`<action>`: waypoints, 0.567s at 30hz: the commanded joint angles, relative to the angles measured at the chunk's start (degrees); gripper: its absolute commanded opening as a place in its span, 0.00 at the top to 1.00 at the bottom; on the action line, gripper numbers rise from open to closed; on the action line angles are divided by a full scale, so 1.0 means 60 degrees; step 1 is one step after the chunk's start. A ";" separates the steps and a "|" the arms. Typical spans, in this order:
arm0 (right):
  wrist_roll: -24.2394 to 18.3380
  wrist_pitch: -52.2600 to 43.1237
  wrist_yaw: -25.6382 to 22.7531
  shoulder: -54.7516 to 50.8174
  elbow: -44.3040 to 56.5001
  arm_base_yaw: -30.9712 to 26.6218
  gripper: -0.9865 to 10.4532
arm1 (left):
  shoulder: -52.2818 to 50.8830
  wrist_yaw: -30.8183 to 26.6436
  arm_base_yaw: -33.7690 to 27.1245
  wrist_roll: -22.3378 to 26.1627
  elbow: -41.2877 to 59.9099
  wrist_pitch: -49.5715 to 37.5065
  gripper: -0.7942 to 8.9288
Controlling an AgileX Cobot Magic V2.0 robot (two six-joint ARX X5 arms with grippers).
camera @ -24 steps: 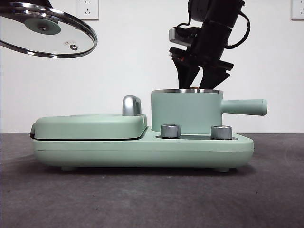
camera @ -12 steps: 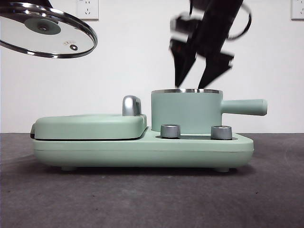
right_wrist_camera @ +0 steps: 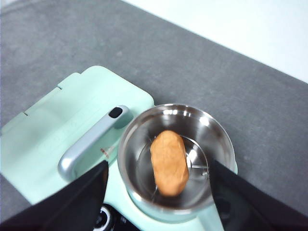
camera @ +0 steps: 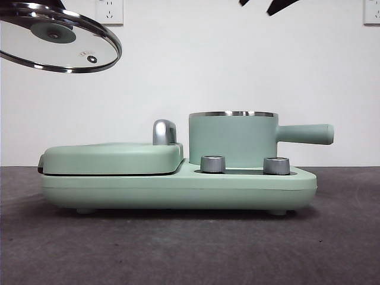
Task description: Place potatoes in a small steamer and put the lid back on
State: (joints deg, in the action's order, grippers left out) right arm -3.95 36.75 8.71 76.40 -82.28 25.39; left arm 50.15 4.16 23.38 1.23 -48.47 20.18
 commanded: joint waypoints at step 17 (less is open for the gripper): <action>0.0412 -0.2284 -0.0208 -0.5300 0.6688 0.0178 0.67 | 0.0117 0.0091 0.0095 -0.0149 -0.0142 -0.0627 0.91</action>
State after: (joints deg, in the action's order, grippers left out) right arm -2.48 24.01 7.46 45.32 -42.54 25.89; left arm 50.43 4.38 23.53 0.58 -48.47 18.72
